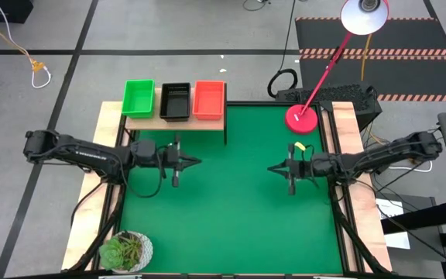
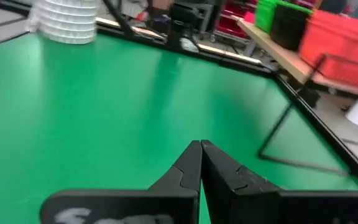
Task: Stack baskets on shelf by color
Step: Return to Home Position
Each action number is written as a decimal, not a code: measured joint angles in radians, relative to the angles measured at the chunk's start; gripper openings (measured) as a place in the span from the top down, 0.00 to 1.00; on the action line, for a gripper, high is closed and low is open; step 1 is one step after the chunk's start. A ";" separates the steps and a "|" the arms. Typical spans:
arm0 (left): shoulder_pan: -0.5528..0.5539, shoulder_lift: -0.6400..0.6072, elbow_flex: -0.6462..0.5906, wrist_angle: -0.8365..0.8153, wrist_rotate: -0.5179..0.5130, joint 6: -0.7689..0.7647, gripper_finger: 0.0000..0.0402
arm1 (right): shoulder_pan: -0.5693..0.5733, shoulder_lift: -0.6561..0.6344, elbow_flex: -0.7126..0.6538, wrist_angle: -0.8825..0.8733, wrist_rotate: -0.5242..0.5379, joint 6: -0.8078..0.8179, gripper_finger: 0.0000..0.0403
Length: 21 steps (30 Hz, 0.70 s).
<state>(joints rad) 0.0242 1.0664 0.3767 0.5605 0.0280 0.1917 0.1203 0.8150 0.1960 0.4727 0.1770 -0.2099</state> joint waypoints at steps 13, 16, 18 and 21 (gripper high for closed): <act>-0.042 -0.004 -0.240 0.340 -0.046 -0.142 0.98 | -0.073 -0.001 -0.081 0.107 -0.051 0.037 1.00; -0.053 -0.016 -0.260 0.357 -0.087 -0.139 0.99 | -0.075 -0.018 -0.081 0.108 -0.051 0.033 1.00; -0.058 -0.016 -0.269 0.353 -0.107 -0.142 0.98 | -0.075 -0.038 -0.081 0.105 -0.051 0.030 1.00; -0.067 -0.016 -0.276 0.353 -0.122 -0.141 0.98 | -0.075 -0.079 -0.081 0.100 -0.051 0.030 1.00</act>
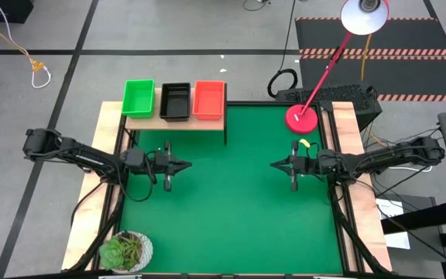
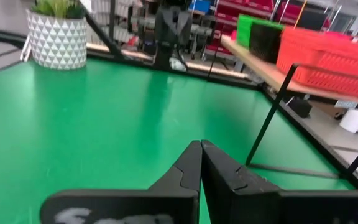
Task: Stack baskets on shelf by color
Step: Return to Home Position
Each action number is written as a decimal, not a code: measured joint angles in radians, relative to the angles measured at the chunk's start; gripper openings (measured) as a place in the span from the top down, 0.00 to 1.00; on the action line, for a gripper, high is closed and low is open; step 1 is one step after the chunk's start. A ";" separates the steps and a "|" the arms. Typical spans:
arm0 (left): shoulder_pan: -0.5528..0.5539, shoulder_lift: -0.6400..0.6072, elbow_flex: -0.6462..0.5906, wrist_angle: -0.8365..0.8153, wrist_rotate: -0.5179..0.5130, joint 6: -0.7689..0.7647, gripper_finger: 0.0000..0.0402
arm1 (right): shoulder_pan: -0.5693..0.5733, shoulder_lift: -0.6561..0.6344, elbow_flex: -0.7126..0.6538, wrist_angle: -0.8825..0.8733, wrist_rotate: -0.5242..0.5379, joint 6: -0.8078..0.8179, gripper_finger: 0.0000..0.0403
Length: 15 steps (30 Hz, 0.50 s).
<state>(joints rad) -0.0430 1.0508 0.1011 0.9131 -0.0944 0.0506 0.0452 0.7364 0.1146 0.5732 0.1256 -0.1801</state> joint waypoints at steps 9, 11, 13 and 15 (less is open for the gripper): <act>-0.004 -0.007 -0.037 0.033 -0.012 -0.002 0.99 | 0.000 -0.202 0.000 -0.168 0.000 -0.008 1.00; -0.004 -0.017 -0.041 0.034 -0.012 -0.002 0.99 | 0.000 -0.254 0.000 -0.213 0.000 -0.008 1.00; -0.004 -0.029 -0.043 0.034 -0.012 -0.002 0.99 | 0.000 -0.305 0.000 -0.254 0.000 -0.007 1.00; -0.004 -0.043 -0.043 0.034 -0.012 -0.002 0.98 | 0.000 -0.352 -0.001 -0.293 0.000 -0.005 1.00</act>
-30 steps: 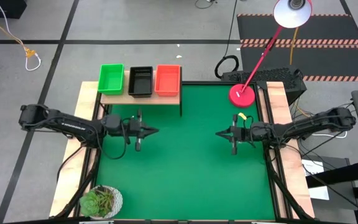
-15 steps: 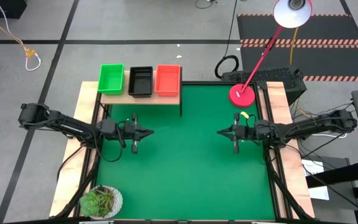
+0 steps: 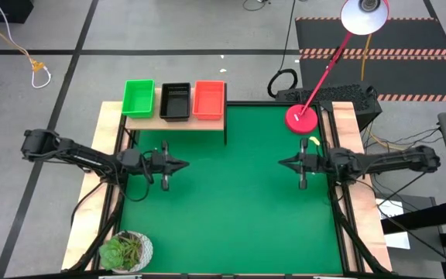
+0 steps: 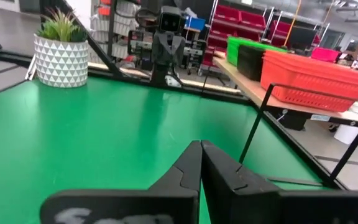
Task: Stack baskets on shelf by color
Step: Return to Home Position
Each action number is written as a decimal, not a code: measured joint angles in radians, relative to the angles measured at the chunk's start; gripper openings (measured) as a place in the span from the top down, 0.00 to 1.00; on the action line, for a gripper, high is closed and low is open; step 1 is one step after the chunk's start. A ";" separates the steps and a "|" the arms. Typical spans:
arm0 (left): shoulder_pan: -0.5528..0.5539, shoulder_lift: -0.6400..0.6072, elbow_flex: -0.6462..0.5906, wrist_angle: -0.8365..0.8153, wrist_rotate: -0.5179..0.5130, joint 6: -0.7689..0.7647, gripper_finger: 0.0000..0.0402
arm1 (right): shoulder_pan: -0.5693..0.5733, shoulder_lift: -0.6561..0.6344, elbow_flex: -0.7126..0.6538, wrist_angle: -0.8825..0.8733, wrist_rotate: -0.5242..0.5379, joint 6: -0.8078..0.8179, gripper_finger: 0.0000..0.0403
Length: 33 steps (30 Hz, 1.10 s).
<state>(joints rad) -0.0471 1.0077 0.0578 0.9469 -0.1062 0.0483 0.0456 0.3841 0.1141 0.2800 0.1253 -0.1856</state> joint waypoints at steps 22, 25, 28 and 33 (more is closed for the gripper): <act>-0.047 -0.172 0.000 -0.155 0.002 0.035 0.99 | 0.000 -0.357 -0.076 -0.165 0.000 -0.020 1.00; -0.047 -0.210 0.000 -0.192 0.001 0.027 0.98 | 0.000 -0.384 -0.076 -0.200 0.000 -0.020 1.00; -0.047 -0.238 0.000 -0.206 0.000 0.024 0.98 | 0.000 -0.380 -0.076 -0.215 0.000 -0.020 1.00; -0.047 -0.270 0.000 -0.242 0.000 0.025 0.99 | 0.000 -0.381 -0.076 -0.239 -0.005 -0.020 1.00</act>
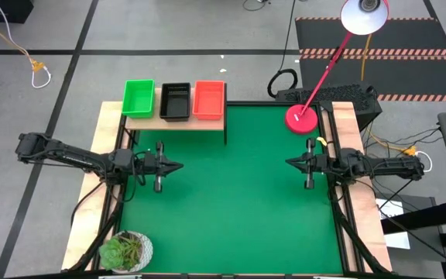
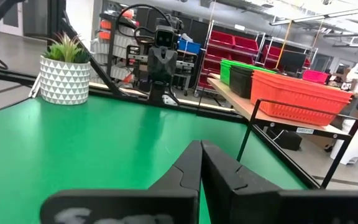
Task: Stack baskets on shelf by color
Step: Return to Home Position
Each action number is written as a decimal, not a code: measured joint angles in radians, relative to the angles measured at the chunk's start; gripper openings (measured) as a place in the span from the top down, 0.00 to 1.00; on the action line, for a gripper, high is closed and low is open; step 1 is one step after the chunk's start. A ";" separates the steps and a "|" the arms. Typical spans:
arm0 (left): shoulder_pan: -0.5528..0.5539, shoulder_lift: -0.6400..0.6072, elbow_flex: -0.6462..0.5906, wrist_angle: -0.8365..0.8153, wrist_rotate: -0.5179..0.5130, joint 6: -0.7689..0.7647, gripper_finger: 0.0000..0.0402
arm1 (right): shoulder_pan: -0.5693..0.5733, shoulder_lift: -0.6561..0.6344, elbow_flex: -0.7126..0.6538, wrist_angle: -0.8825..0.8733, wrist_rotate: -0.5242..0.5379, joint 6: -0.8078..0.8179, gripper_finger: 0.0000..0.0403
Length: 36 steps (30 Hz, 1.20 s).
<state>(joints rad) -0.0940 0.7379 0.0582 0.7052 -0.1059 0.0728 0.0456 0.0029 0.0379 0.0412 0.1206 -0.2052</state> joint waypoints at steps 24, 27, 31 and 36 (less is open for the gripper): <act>0.003 -0.266 0.000 -0.306 0.013 0.027 0.97 | 0.000 0.002 -0.023 -0.007 -0.048 -0.017 1.00; 0.003 -0.322 0.000 -0.369 0.019 0.049 0.97 | 0.000 0.002 -0.023 -0.006 -0.047 -0.017 1.00; 0.003 -0.385 -0.006 -0.416 0.019 0.091 0.99 | 0.000 0.002 -0.023 -0.005 -0.047 -0.017 1.00; 0.033 -0.451 -0.049 -0.427 0.024 0.103 0.97 | 0.000 0.002 -0.023 -0.005 -0.046 -0.017 1.00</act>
<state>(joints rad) -0.0613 0.2864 0.0093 0.2783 -0.0817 0.1753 0.0460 0.0050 0.0147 0.0360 0.0745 -0.2218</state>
